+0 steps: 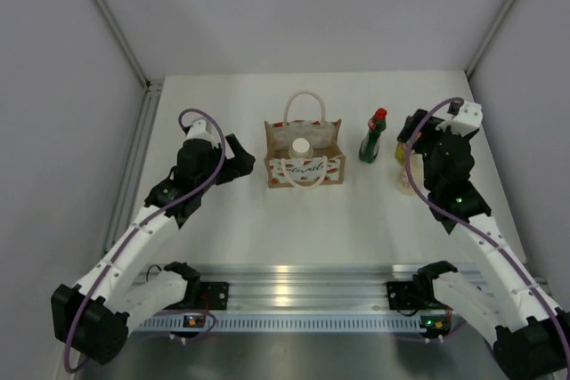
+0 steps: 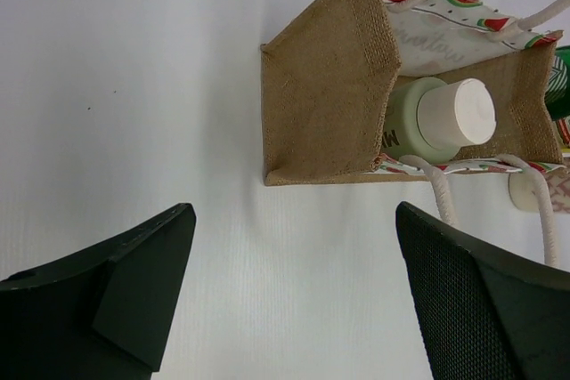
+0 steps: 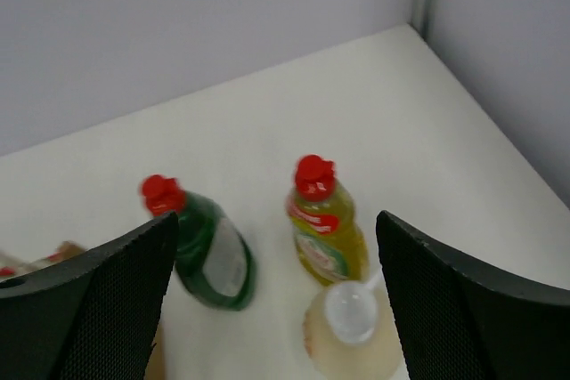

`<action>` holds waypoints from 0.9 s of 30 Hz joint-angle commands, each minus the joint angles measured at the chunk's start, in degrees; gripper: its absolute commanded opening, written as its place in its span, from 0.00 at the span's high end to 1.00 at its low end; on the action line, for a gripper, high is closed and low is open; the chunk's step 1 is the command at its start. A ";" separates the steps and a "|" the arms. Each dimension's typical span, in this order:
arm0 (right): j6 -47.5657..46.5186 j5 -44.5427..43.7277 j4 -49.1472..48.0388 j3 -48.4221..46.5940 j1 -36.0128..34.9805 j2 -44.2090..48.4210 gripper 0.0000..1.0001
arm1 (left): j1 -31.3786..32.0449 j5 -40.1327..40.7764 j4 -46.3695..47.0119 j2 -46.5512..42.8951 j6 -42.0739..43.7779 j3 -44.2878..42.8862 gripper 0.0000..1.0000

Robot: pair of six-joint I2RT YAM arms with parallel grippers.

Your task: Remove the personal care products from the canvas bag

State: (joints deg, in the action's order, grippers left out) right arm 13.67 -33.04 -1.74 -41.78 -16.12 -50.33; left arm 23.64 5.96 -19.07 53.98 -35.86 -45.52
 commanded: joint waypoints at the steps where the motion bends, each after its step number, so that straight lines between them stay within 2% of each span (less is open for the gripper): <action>1: 0.92 20.34 -0.97 -3.39 -2.16 2.86 0.12 | 0.09 -2.18 3.78 1.31 -0.09 -1.24 0.02; 3: 0.04 31.65 -1.51 -4.62 -4.26 0.85 0.12 | 0.01 -2.18 3.78 1.57 -0.27 -1.24 0.02; 6: -1.97 36.90 1.11 -9.70 -9.00 -3.80 0.12 | 0.09 -2.88 3.78 1.22 -0.27 -1.24 0.02; 8: -3.73 35.68 3.82 -11.47 -13.56 -6.97 0.12 | 0.09 -3.23 3.69 0.78 -0.18 -1.33 0.02; 15: -9.27 19.08 13.50 -21.22 -23.25 -17.08 0.09 | 0.01 -5.69 1.59 -3.96 0.87 -0.98 0.02; 16: -9.10 18.80 13.69 -21.76 -23.78 -17.96 0.01 | 0.09 -5.61 0.45 -4.40 1.31 -1.50 0.02; 17: -8.84 19.06 13.78 -21.94 -24.22 -19.10 0.01 | 0.09 -5.17 -0.69 -5.28 1.58 -1.94 0.02; 21: -8.58 27.57 13.60 -25.97 -24.49 -23.23 0.00 | 0.09 0.10 -7.28 -6.95 2.98 -3.17 0.02; 23: -9.97 28.29 16.75 -28.69 -25.45 -27.09 0.00 | 0.09 2.73 -8.17 -7.74 2.81 -2.74 0.02; 27: -11.65 26.89 25.02 -38.61 -26.51 -34.91 0.00 | 0.09 3.10 -8.00 -6.44 2.55 -2.30 0.02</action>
State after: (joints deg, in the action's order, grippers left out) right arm 4.21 -6.63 16.19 -73.65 -41.08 -81.73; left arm 23.66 6.81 -25.89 47.03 -34.26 -46.46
